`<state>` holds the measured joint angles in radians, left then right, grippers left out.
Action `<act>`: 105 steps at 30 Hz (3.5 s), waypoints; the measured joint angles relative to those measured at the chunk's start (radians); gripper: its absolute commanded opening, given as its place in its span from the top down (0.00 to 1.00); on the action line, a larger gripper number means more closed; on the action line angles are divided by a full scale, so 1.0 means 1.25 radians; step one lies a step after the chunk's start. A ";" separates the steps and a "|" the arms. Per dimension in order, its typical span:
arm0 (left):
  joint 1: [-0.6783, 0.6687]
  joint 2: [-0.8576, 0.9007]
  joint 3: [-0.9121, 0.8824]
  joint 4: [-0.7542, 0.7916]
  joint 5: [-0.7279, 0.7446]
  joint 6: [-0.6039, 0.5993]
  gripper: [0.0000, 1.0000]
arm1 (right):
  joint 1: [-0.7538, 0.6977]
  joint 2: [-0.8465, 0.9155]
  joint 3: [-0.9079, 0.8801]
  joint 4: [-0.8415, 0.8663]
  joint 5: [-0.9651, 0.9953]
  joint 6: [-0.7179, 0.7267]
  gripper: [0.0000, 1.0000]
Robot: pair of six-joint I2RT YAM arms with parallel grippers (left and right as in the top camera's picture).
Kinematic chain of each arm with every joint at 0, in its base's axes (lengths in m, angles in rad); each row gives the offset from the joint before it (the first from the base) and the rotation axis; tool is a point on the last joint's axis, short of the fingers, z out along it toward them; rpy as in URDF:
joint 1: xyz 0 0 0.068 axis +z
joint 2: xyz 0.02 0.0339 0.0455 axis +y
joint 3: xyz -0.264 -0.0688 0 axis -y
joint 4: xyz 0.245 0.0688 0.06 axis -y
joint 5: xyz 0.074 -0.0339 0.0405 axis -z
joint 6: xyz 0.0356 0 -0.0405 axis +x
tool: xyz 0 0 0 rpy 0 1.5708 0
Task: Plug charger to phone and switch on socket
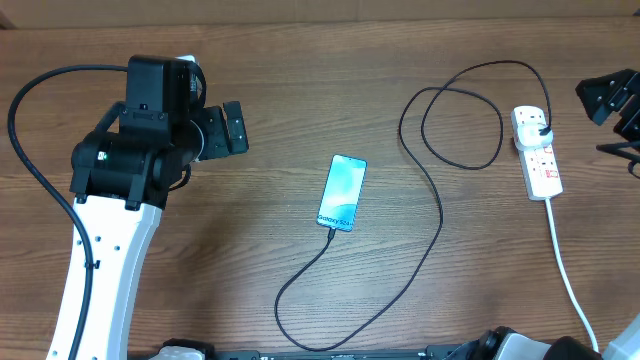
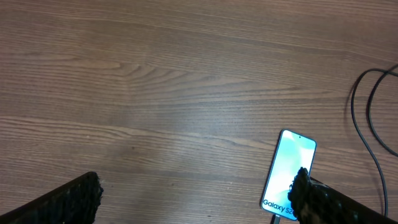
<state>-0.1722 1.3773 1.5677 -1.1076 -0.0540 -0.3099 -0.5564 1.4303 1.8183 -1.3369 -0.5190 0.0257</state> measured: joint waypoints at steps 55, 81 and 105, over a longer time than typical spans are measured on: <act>0.000 -0.510 -0.667 0.627 -0.056 0.000 0.00 | 0.000 0.001 0.000 -0.002 0.001 0.000 0.00; 0.077 -1.087 -1.248 1.037 -0.038 0.007 0.00 | 0.000 0.001 0.000 -0.002 0.002 0.000 0.00; 0.081 -1.091 -1.247 0.823 0.029 0.195 0.00 | 0.000 0.001 0.000 -0.002 0.002 0.000 0.00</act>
<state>-0.0711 0.0132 0.0086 -0.0788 -0.0181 -0.0662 -0.5564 1.4315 1.8179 -1.3392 -0.5167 0.0261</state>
